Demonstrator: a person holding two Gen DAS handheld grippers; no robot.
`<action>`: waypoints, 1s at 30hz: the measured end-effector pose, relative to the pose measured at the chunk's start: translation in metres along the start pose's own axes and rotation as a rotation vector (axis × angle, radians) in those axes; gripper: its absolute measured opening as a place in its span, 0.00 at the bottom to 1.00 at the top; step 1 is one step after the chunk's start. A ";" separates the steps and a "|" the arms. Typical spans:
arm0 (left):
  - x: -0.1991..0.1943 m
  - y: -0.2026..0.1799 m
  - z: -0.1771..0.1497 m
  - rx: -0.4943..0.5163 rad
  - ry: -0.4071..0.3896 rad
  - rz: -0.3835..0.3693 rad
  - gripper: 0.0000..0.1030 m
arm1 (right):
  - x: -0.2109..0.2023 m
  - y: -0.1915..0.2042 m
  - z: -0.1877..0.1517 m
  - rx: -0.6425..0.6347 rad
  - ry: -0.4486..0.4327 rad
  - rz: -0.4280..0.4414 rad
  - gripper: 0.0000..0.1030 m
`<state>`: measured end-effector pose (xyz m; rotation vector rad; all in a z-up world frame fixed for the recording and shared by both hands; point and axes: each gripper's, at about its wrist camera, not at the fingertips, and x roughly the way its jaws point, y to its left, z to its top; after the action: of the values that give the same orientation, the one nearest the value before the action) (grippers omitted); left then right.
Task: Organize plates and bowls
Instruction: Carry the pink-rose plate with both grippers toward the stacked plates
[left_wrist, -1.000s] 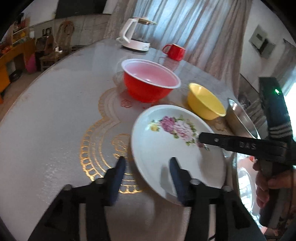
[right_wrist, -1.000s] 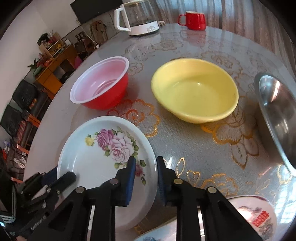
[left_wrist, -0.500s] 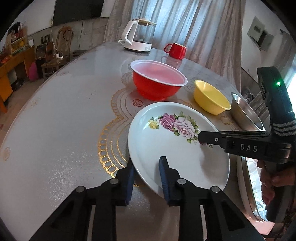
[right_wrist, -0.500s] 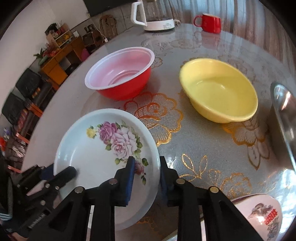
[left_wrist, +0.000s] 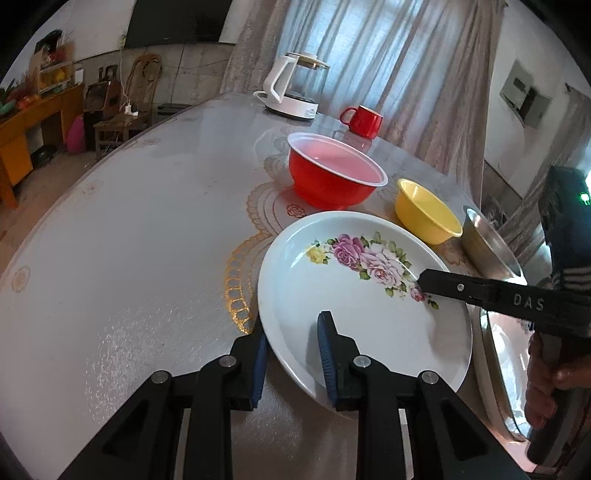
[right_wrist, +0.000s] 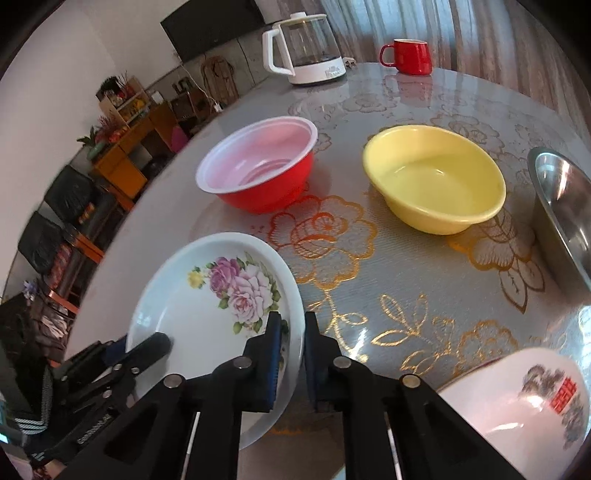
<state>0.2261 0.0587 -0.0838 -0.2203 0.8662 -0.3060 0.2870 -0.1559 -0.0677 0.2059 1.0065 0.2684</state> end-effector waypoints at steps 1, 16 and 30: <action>-0.001 0.001 -0.001 -0.006 -0.001 -0.004 0.25 | -0.005 -0.003 -0.002 -0.003 -0.007 0.004 0.09; -0.018 -0.010 -0.010 -0.020 -0.036 -0.069 0.25 | -0.030 -0.004 -0.009 0.031 -0.077 0.061 0.09; -0.042 -0.047 -0.010 0.028 -0.082 -0.122 0.25 | -0.081 -0.018 -0.031 0.070 -0.170 0.056 0.09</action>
<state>0.1851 0.0291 -0.0455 -0.2583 0.7687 -0.4202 0.2221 -0.1969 -0.0242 0.3155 0.8435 0.2625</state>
